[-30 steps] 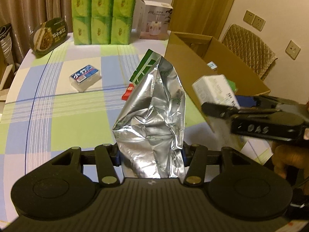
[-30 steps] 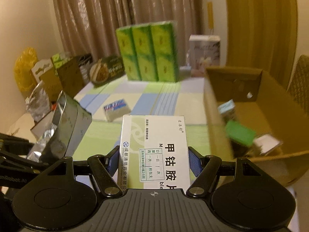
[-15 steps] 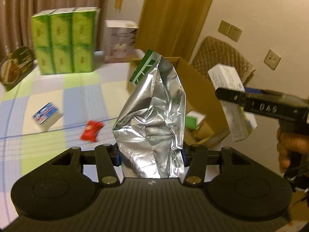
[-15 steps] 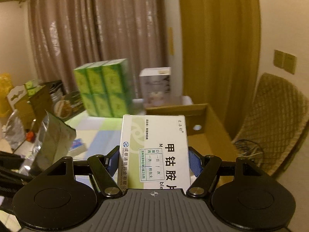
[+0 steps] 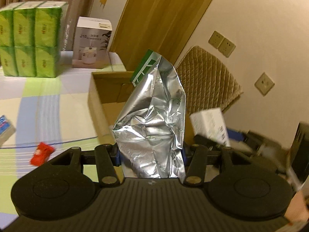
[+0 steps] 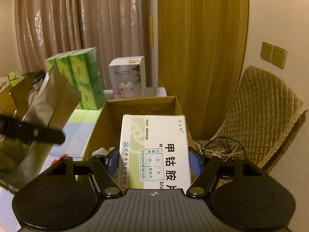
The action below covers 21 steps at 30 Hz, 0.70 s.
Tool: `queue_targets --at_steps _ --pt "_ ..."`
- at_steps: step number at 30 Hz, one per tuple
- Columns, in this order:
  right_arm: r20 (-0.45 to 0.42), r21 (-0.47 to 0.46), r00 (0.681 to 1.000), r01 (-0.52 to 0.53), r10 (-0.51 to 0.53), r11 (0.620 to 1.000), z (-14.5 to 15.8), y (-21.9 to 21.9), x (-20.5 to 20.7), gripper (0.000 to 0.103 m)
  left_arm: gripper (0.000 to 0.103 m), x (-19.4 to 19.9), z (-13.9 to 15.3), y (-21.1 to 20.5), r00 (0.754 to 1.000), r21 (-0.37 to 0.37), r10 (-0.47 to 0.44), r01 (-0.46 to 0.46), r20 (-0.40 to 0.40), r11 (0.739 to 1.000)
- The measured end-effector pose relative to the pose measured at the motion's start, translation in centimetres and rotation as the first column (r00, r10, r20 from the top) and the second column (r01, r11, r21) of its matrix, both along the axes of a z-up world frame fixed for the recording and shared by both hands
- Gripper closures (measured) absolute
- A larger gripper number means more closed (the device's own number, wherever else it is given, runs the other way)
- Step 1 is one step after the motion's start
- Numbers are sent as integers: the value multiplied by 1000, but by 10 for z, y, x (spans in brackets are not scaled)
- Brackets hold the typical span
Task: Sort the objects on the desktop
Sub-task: 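Carry the foil pouch and white medicine box with both tools over the cardboard box, then open the left tool to drop the pouch while the right tool releases the medicine box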
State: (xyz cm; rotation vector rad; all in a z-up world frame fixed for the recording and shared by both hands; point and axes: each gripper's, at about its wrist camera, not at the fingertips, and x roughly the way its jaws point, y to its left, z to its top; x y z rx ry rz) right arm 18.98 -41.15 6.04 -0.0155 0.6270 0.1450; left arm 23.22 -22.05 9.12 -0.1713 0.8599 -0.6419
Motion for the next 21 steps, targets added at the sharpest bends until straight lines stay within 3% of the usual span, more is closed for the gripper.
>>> queue_targets --at_steps 8,21 --pt "-24 -17 1000 -20 19 1000 -14 -12 28 35 56 42 -14 -41 999 -19 10 -10 -48 1000" --pt "-66 -34 997 -38 36 999 -38 -20 60 35 56 74 -51 -62 988 -77 18 -30 -153 997"
